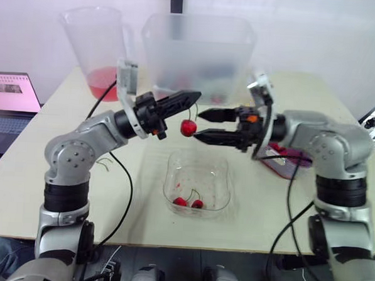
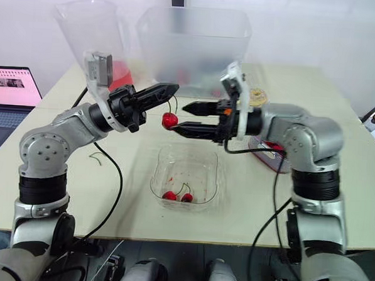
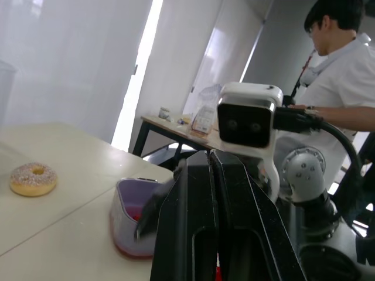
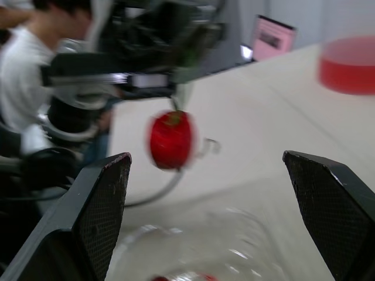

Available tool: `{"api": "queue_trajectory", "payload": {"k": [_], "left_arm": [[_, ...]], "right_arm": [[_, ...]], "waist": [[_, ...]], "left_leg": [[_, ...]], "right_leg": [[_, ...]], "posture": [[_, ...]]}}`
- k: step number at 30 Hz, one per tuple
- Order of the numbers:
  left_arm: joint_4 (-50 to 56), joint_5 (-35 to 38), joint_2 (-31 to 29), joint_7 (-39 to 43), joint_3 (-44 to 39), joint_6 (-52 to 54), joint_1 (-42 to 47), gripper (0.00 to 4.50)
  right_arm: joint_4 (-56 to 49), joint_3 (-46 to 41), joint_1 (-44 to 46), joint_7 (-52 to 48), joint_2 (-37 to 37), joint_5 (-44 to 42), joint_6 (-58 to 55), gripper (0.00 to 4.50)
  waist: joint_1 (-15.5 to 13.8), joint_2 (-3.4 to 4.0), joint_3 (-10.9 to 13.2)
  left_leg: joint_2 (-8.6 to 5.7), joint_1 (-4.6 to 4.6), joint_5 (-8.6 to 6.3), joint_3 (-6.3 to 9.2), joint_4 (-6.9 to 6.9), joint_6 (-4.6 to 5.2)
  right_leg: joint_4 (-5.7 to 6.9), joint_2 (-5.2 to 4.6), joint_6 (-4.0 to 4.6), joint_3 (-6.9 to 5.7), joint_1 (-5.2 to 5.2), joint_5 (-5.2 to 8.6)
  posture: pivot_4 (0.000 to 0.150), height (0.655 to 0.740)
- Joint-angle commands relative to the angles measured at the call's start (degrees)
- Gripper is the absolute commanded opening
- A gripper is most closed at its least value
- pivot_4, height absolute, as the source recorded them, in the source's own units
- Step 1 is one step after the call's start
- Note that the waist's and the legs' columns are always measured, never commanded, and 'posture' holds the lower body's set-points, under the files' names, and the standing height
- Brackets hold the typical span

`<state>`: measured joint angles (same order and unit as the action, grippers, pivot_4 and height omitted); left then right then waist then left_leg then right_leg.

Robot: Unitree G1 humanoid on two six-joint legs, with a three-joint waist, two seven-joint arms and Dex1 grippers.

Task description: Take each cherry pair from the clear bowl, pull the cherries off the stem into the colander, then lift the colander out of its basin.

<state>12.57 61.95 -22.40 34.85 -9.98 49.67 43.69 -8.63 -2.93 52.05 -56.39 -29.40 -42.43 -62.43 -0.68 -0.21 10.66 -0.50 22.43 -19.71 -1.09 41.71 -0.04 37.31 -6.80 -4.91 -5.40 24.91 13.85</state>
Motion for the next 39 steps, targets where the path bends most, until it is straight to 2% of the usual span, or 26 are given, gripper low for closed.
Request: {"api": "queue_trajectory", "payload": {"k": [1,4,7,9,14,17,19,32,39], "left_arm": [[2.4,1.2,-0.4,-0.2,-0.4,-0.1,1.0,0.0],[2.6,1.3,-0.9,-0.3,-0.7,0.1,1.0,0.0],[3.0,1.5,-1.2,-0.5,-0.7,0.3,1.0,0.0],[3.1,1.5,-1.3,-0.5,-0.6,0.4,1.1,0.0],[3.1,1.5,-1.3,-0.4,-0.7,0.4,1.1,0.0],[3.1,1.4,-1.2,-0.3,-0.7,0.3,1.2,0.0],[3.1,1.4,-1.1,-0.3,-0.6,0.2,1.1,0.0],[2.6,0.7,-0.9,-0.3,-0.5,-0.1,1.3,0.0],[2.6,0.7,-0.5,-0.7,-0.4,-0.2,1.4,0.0]], "right_arm": [[-1.9,-2.7,0.0,5.1,4.0,-4.2,-1.5,4.45],[-2.1,-3.0,-0.2,7.2,5.7,-5.9,-2.2,4.45],[-2.0,-2.7,-0.6,9.0,6.2,-6.2,-2.0,3.54],[-2.3,-2.4,-0.8,9.7,6.2,-6.7,-1.9,2.56],[-2.4,-2.1,-1.1,11.2,6.3,-7.5,-1.8,2.56],[-2.3,-1.9,-1.1,11.6,6.1,-8.0,-1.8,1.81],[-2.5,-1.6,-1.3,11.6,5.7,-7.9,-1.7,0.83],[-3.3,0.5,-4.6,11.0,4.4,-9.5,-3.9,0.83],[-3.3,0.5,-7.6,9.8,0.9,-9.3,-4.2,0.83]], "waist": [[0.0,0.0,0.0],[0.0,0.0,0.0],[0.0,0.0,0.0],[0.1,0.0,0.0],[0.1,0.0,0.0],[0.1,0.0,0.0],[0.1,0.0,0.0],[0.1,0.0,0.0],[0.1,0.0,0.0]], "left_leg": [[-0.02,0.0,0.0,0.0,0.0,0.0],[-0.03,0.0,0.0,0.01,0.0,0.0],[-0.03,0.0,0.0,0.0,0.0,0.0],[-0.03,0.0,0.0,0.0,-0.01,0.0],[-0.02,0.0,0.0,-0.01,-0.03,0.01],[-0.02,0.0,-0.01,-0.01,-0.03,0.01],[-0.02,0.0,-0.01,-0.01,-0.03,0.02],[-0.02,0.0,-0.01,0.0,-0.04,0.03],[-0.02,0.0,-0.02,0.0,-0.04,0.04]], "right_leg": [[0.0,0.0,0.0,0.0,0.0,0.0],[0.0,0.0,0.0,0.0,0.0,0.0],[0.0,0.01,0.0,0.0,0.0,0.0],[0.0,0.02,0.0,0.0,0.0,0.0],[0.0,0.03,0.0,0.0,0.0,0.0],[0.0,0.02,0.0,0.0,0.0,0.0],[0.0,0.03,0.0,0.0,0.01,0.0],[0.0,0.03,0.0,0.0,0.0,0.0],[-0.01,0.02,0.0,0.01,0.01,0.0]], "posture": [[0.15,0.6863],[0.15,0.6863],[0.15,0.6863],[0.15,0.6863],[0.15,0.6863],[0.15,0.6863],[0.15,0.6863],[0.15,0.6863],[0.15,0.6863]]}}
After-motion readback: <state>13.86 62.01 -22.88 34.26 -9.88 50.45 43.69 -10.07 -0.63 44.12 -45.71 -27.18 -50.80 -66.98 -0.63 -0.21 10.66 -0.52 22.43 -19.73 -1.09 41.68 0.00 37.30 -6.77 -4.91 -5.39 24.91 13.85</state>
